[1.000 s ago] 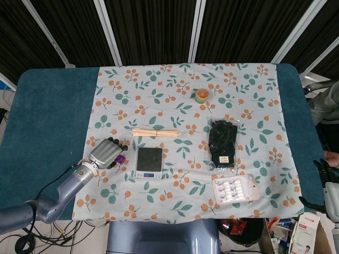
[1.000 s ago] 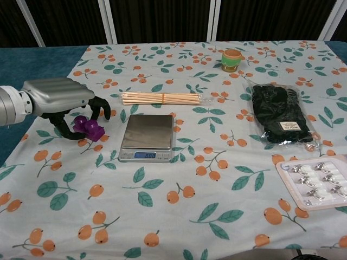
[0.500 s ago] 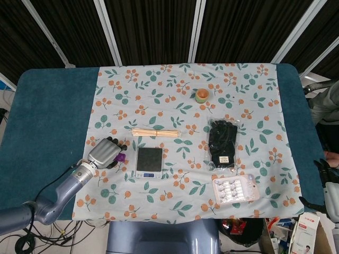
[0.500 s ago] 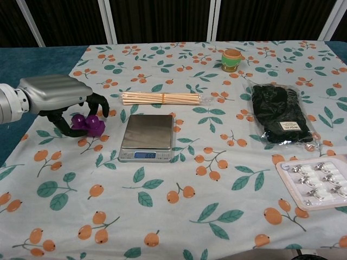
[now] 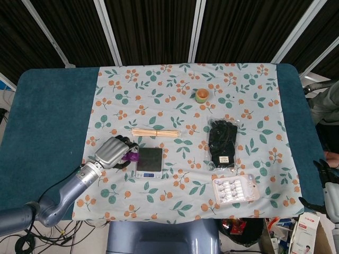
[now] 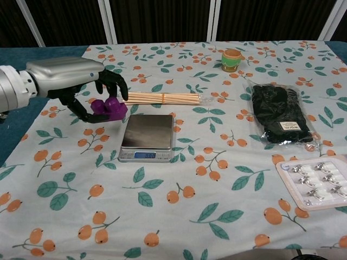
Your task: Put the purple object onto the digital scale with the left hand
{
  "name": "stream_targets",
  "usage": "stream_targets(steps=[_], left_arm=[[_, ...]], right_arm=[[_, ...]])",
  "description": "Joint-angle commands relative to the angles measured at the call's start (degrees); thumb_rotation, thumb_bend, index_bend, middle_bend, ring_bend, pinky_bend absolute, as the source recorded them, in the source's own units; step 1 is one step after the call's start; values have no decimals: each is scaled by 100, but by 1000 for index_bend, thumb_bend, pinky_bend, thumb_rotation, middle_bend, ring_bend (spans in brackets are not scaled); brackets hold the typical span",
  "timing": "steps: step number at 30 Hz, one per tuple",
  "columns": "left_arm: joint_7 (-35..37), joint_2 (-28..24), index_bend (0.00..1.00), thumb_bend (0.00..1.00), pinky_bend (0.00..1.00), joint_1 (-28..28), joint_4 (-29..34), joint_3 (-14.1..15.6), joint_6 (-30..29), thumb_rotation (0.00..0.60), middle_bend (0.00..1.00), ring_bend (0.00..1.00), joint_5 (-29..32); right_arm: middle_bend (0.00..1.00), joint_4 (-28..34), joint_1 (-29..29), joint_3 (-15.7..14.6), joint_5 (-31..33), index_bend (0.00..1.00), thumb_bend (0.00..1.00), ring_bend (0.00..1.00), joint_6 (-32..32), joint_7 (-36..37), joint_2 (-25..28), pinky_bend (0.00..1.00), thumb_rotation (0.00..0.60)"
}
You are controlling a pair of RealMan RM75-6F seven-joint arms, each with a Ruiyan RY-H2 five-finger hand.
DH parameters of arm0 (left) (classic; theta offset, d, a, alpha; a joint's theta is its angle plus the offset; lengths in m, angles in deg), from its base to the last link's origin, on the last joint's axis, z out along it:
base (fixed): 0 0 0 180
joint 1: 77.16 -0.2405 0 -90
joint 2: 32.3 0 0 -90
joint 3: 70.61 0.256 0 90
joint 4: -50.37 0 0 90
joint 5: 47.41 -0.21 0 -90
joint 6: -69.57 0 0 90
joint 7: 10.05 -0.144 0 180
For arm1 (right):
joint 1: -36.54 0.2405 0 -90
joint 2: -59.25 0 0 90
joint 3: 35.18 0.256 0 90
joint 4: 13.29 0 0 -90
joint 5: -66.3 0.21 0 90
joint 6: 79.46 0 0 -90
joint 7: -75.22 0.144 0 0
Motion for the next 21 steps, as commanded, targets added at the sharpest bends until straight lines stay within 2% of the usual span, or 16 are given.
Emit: stream_targets(steps=[1, 9, 17, 19, 21], left_arm=[[-173, 161, 345, 367, 330, 114, 6, -100, 83, 600, 489, 277, 106], [-947, 542, 345, 367, 335, 418, -78, -311, 436, 600, 487, 277, 750], [-1684, 801, 338, 356, 335, 578, -150, -324, 509, 600, 470, 277, 1324], [-1794, 847, 331, 335, 334, 604, -179, -315, 518, 600, 455, 277, 1426], [-1915, 891, 315, 252, 341, 636, -211, -304, 524, 600, 414, 270, 1532]], right_arm=[[7, -5, 1, 4, 3, 30, 79, 170, 0, 7, 1, 194, 600], [7, -28, 1, 4, -4, 30, 79, 170, 1, 38, 4, 194, 600], [7, -45, 2, -1, -16, 30, 79, 171, 13, 80, 20, 194, 600], [7, -44, 2, -3, -14, 30, 79, 171, 18, 89, 24, 194, 600], [7, -42, 3, -3, -16, 30, 79, 170, 21, 93, 27, 194, 600]])
